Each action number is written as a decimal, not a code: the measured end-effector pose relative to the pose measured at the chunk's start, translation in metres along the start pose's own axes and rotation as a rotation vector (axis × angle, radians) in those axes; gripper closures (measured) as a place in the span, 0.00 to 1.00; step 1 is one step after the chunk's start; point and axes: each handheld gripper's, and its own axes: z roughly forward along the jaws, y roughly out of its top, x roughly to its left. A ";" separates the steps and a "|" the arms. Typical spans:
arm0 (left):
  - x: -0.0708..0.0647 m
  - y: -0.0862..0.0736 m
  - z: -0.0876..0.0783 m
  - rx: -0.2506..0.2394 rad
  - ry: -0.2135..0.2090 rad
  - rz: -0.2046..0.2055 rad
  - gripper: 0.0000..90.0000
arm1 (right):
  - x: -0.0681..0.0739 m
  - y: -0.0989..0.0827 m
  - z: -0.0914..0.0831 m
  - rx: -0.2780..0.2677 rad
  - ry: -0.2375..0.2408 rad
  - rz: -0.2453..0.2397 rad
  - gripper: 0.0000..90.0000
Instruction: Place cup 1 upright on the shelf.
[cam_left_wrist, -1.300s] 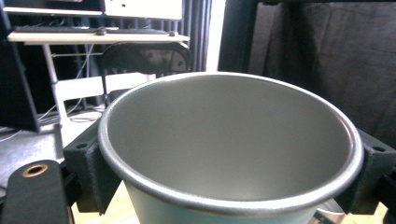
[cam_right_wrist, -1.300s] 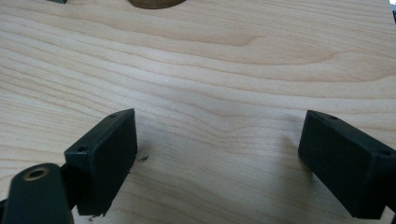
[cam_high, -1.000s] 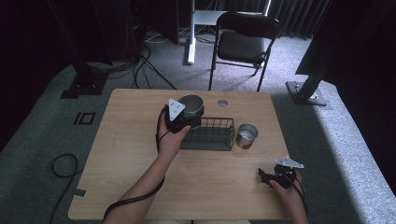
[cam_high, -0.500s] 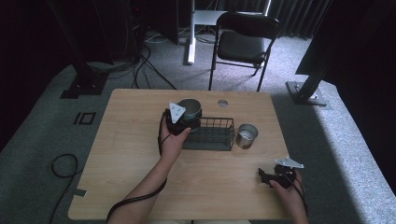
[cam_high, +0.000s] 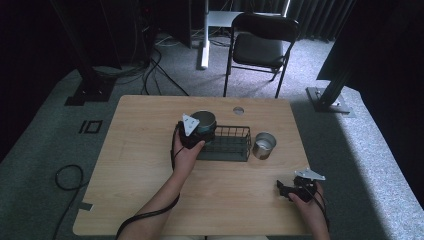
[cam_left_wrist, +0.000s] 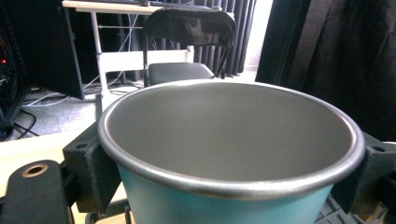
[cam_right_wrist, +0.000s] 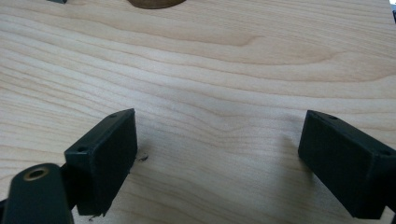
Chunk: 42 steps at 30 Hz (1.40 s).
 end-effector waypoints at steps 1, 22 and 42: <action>0.000 -0.001 0.001 0.006 0.000 0.003 0.15 | 0.000 0.000 0.000 0.000 0.000 0.000 0.13; 0.003 -0.008 -0.007 0.026 0.000 0.050 0.01 | 0.000 0.000 0.000 0.000 0.000 0.000 0.13; 0.007 -0.003 -0.026 0.073 -0.070 0.066 0.01 | 0.000 0.000 0.000 0.000 0.000 0.000 0.13</action>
